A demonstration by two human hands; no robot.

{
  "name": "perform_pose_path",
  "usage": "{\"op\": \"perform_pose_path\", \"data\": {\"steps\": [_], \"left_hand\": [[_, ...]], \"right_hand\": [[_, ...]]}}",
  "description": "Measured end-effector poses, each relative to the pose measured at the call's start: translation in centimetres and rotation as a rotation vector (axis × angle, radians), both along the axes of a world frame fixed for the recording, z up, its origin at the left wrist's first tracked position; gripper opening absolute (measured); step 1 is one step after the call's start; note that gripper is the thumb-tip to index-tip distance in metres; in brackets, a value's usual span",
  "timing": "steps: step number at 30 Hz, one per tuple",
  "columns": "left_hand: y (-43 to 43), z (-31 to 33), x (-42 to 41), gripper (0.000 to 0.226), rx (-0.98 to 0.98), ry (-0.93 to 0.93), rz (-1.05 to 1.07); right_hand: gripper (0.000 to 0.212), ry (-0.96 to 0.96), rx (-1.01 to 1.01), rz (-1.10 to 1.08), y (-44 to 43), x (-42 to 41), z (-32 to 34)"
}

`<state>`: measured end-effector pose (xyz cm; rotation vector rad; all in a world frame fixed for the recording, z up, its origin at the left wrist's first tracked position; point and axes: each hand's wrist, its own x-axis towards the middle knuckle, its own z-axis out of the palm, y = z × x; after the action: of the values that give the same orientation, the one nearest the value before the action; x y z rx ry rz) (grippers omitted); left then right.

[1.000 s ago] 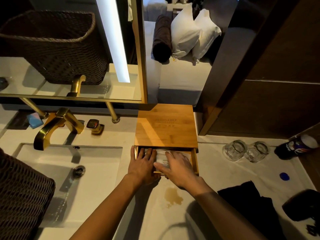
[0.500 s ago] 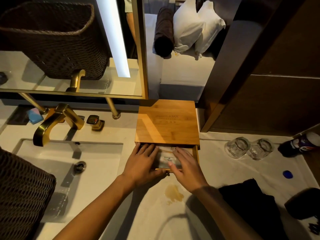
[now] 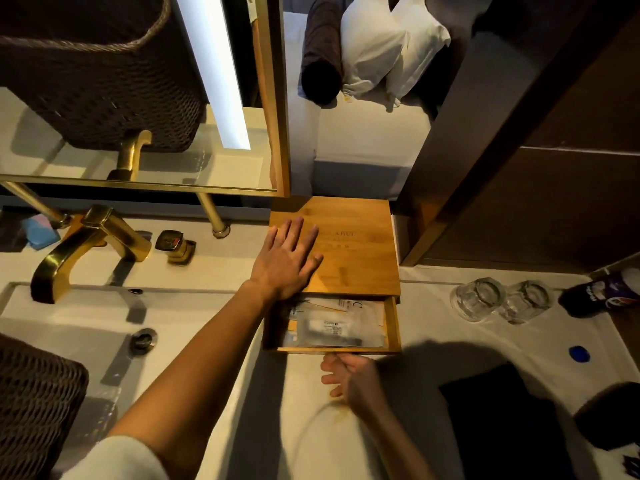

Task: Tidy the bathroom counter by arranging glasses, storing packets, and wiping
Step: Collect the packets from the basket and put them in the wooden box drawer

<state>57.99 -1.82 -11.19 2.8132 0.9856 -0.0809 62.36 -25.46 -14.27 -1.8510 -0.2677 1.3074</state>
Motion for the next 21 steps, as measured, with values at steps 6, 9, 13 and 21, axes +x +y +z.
{"op": "perform_pose_path", "data": {"steps": [6, 9, 13, 21], "left_hand": [[0.5, -1.4, 0.1, 0.065, 0.027, -0.053, 0.02], [0.7, -1.6, 0.2, 0.065, 0.035, -0.074, 0.019], [0.8, -1.7, 0.2, 0.065, 0.034, -0.079, 0.017], [0.7, -1.4, 0.3, 0.065, 0.029, -0.076, 0.018]], "right_hand": [[0.014, 0.023, -0.043, -0.117, 0.1, -0.2, -0.6], [0.014, 0.02, -0.05, -0.127, 0.1, -0.2, -0.6], [0.016, -0.028, -0.033, -0.091, 0.2, -0.1, 0.0], [0.014, -0.063, -0.053, -0.078, 1.6, 0.6, 0.8]]}}
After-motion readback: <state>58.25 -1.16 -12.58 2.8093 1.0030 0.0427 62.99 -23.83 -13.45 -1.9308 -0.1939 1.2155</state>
